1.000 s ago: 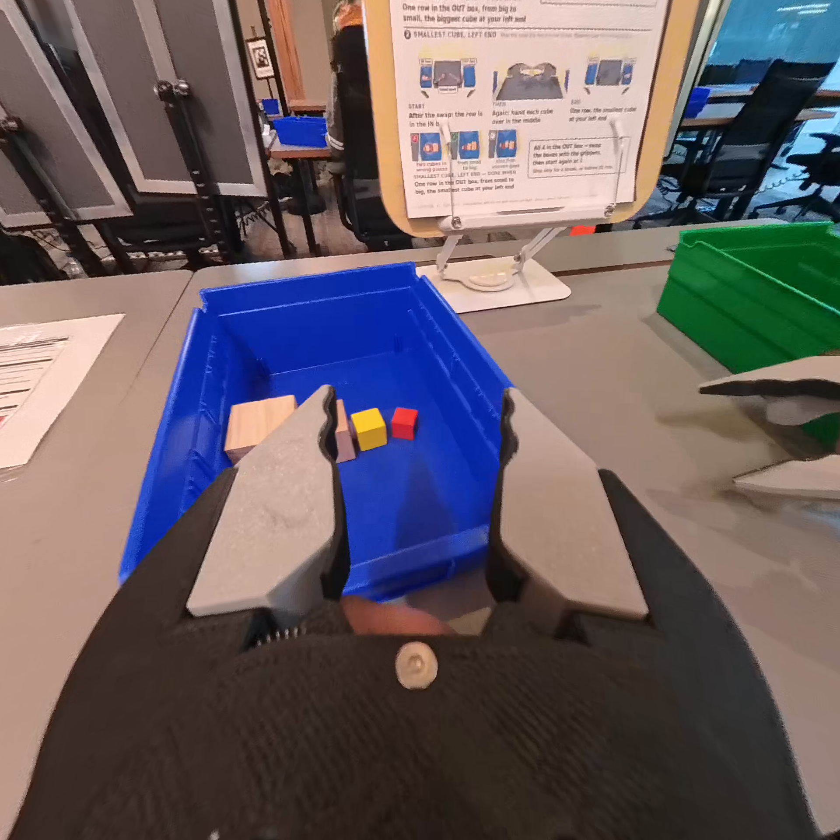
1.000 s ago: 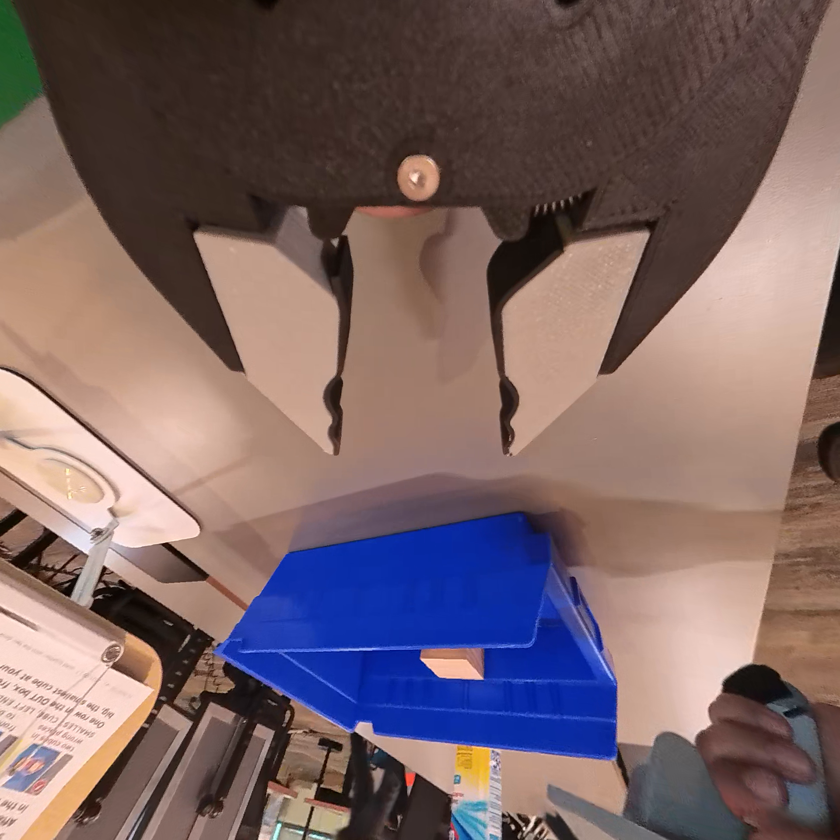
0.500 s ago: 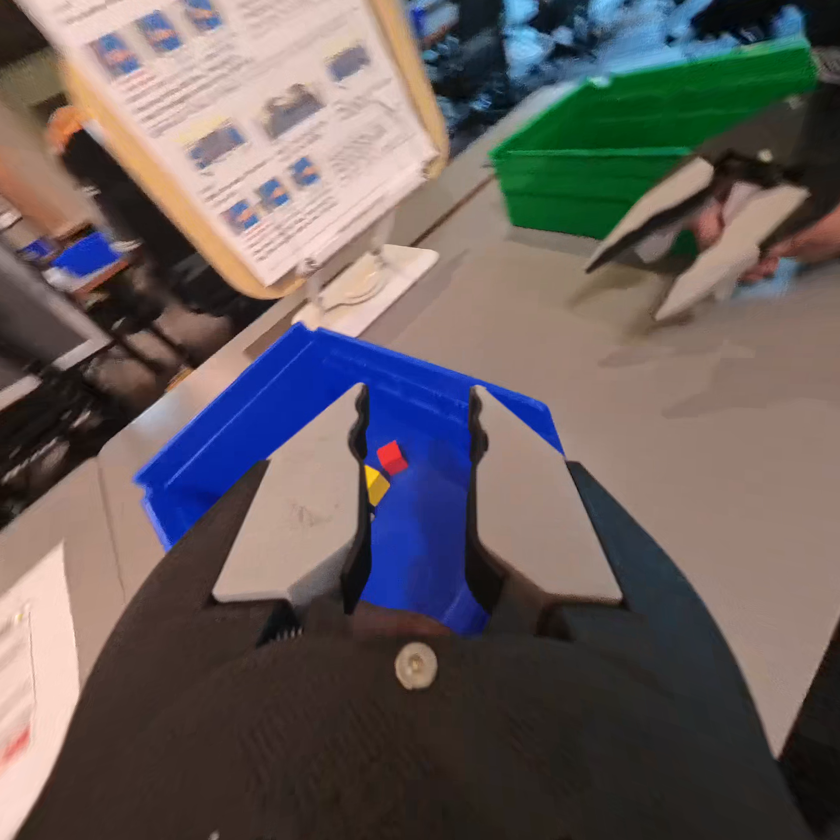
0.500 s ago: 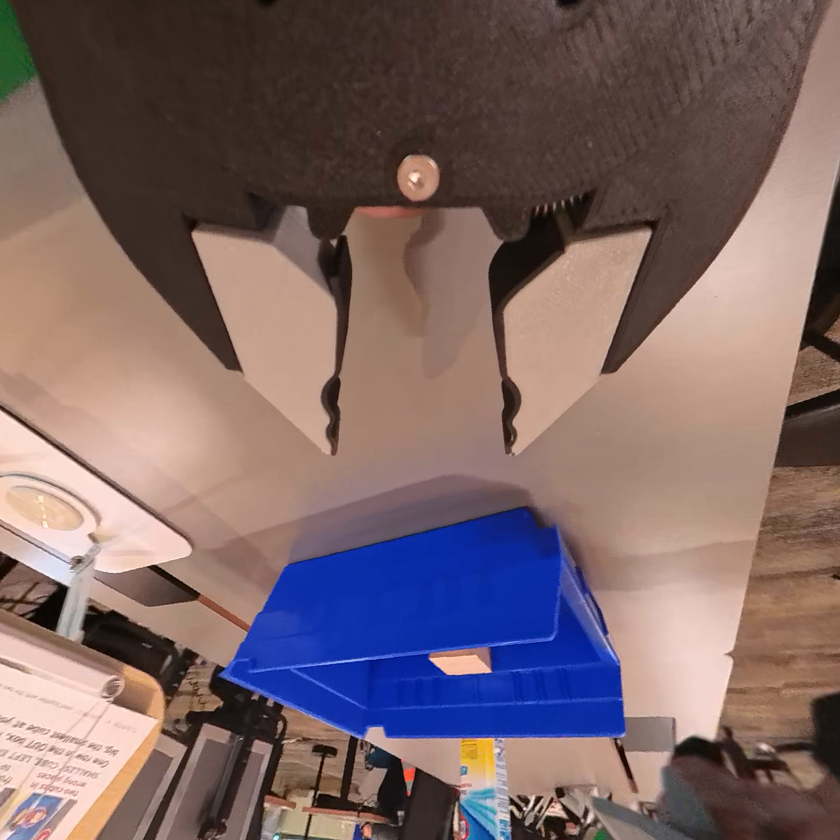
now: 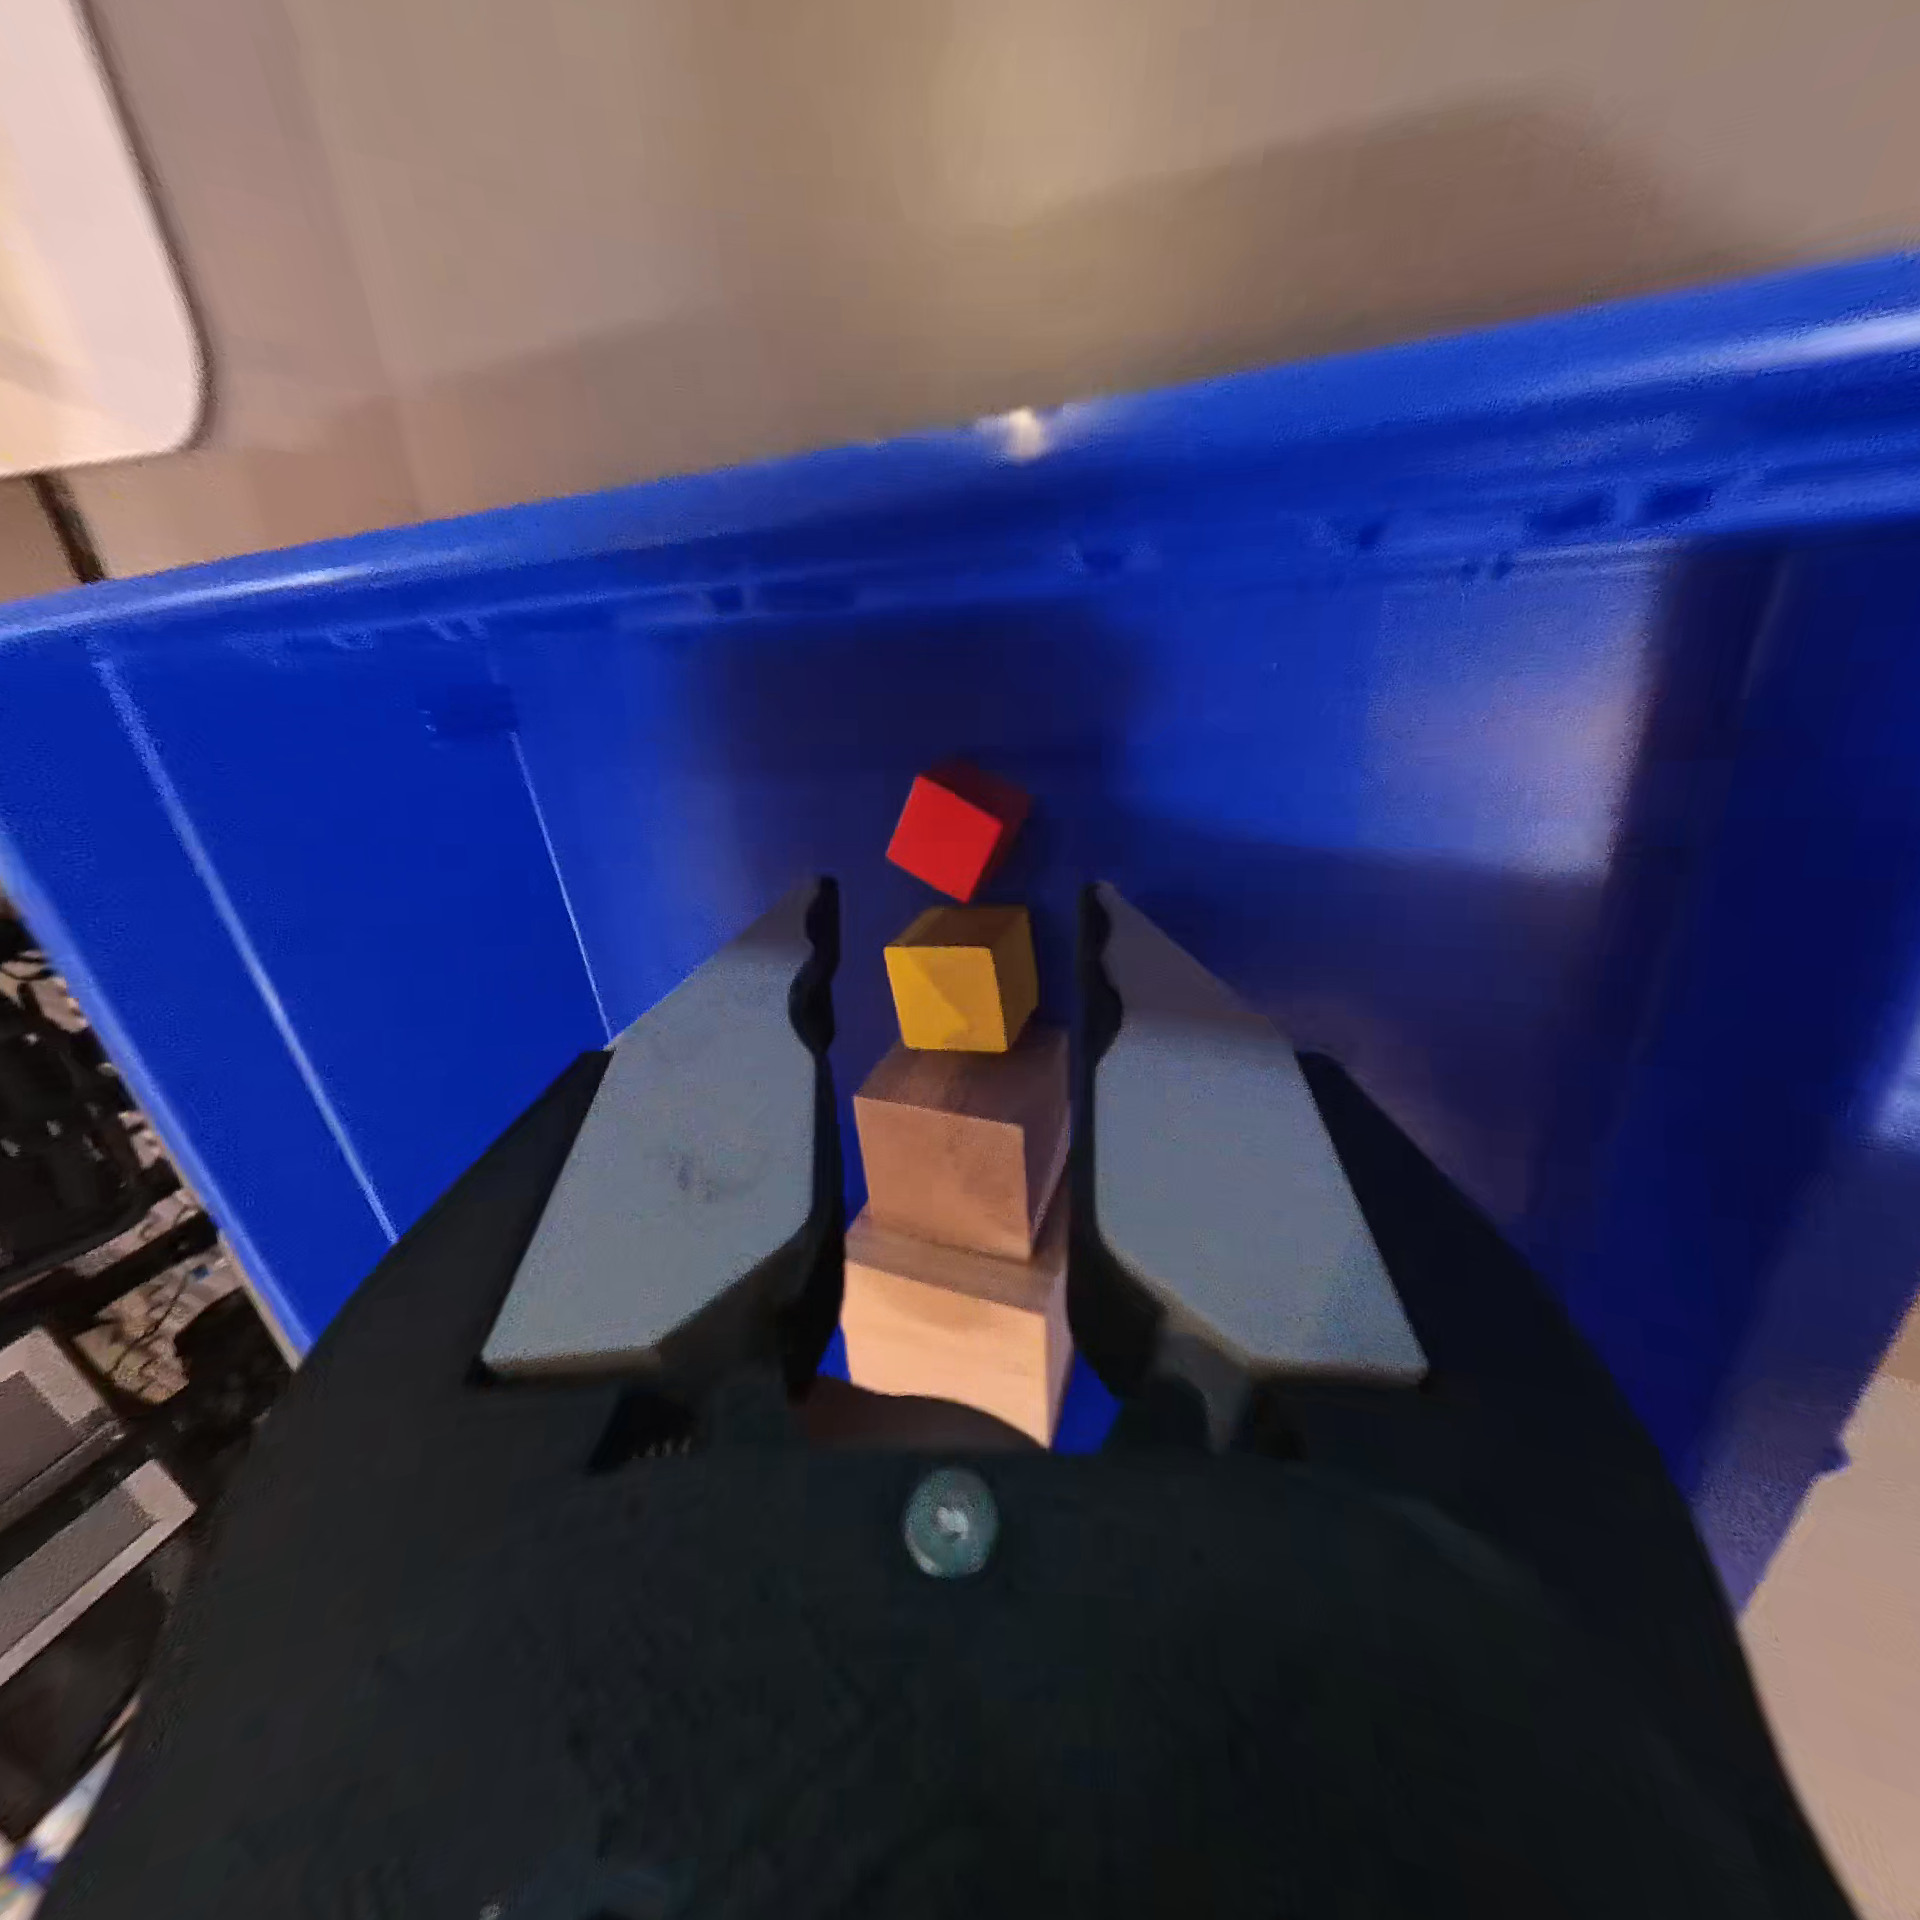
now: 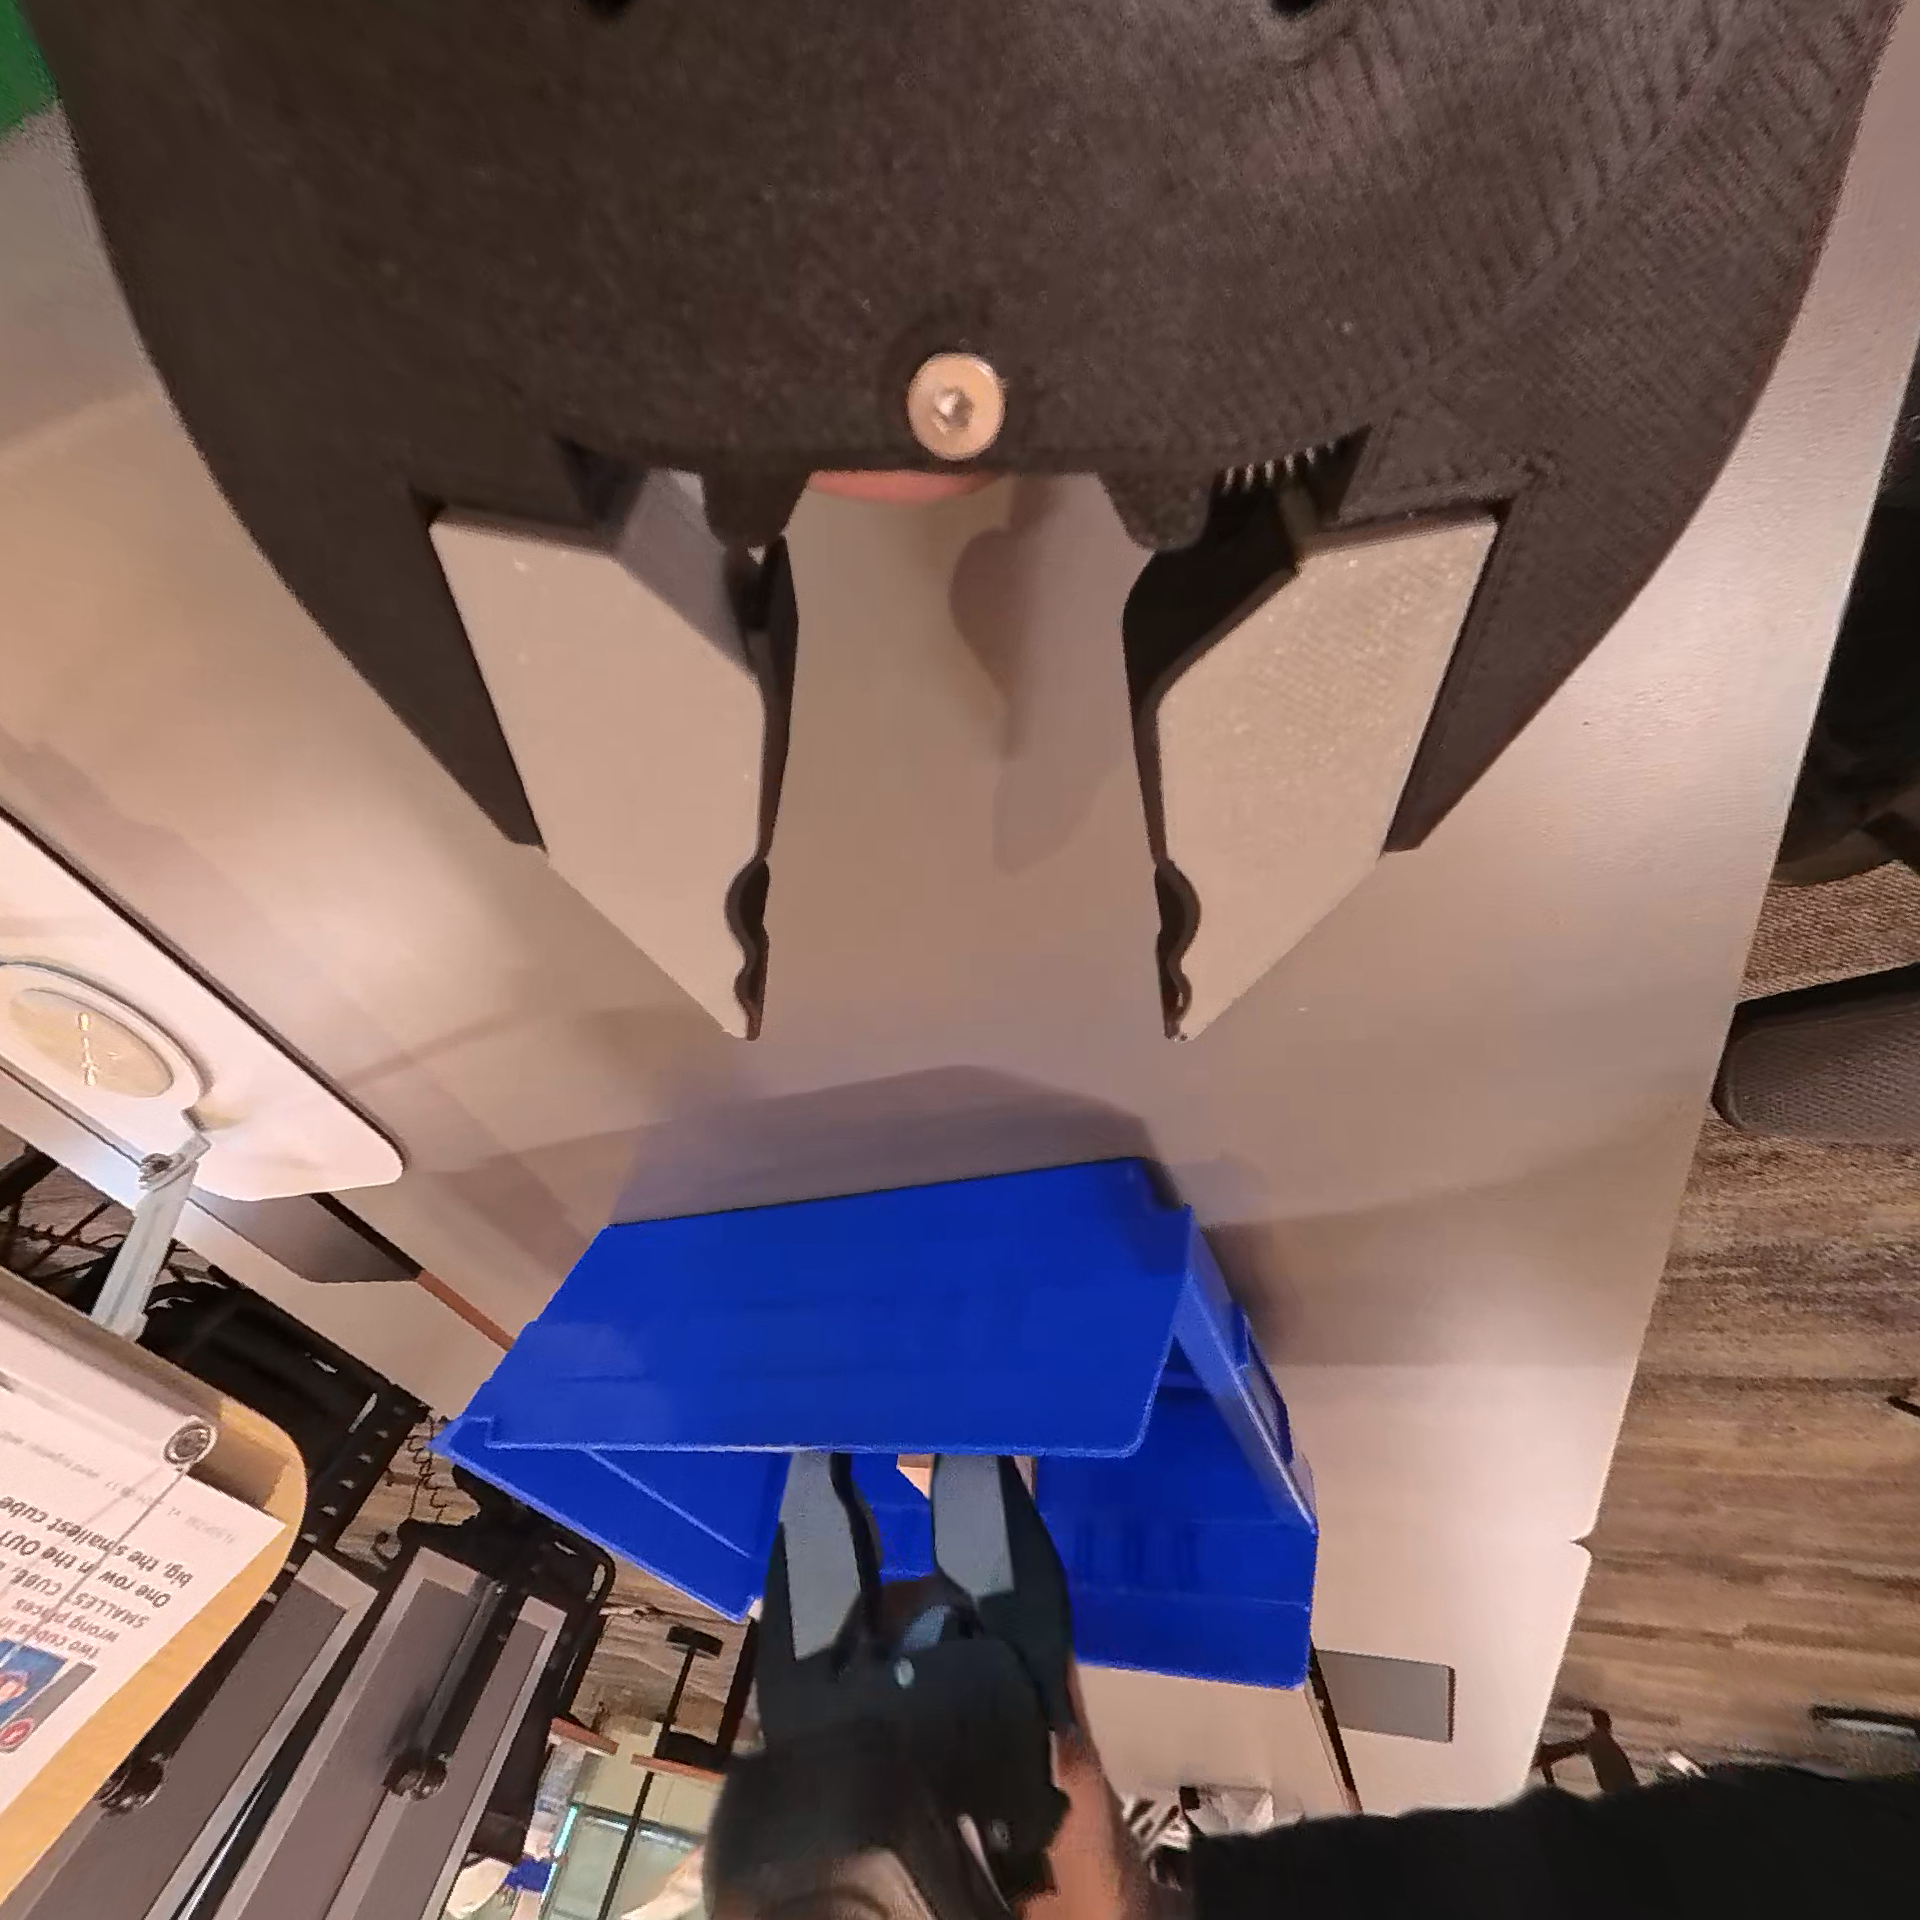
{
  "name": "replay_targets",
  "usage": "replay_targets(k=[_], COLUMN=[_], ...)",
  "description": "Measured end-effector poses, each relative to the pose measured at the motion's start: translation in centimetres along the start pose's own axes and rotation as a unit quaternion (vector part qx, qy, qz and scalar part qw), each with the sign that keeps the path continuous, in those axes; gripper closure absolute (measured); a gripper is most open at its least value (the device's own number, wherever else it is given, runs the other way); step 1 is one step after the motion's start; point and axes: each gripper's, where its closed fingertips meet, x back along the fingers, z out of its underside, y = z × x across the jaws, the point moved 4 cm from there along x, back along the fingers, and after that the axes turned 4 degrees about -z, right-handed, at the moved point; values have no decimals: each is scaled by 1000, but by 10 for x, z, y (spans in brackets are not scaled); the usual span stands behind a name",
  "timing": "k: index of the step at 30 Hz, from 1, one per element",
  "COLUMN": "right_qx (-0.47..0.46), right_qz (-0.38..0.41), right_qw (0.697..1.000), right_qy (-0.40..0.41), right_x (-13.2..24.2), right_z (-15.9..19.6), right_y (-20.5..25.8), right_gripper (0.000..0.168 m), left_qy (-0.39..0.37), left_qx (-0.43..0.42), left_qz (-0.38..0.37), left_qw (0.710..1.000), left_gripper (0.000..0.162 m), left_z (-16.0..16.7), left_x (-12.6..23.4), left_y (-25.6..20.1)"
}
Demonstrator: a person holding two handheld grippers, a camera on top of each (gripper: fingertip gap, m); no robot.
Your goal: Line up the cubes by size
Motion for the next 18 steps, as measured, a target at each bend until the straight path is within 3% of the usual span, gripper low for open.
replay_targets(k=[7, 12, 18], right_qx=[-2, 1, -5], right_qz=[-29, -42, -39], right_qw=[1000, 999, 999], right_qy=[2, 14, 15], right_x=[-4, -8, -7], right_z=[-1, 4, 4], right_y=[14, 19, 15], right_gripper=[95, 95, 95], left_qy=[17, -4, -27], left_qx=[-59, -57, -27], left_qz=[3, 26, 3], left_qw=[998, 998, 999], left_gripper=[116, 138, 143], left_z=[0, -3, 1], left_x=[-20, -28, -19], left_y=[6, 5, 6])
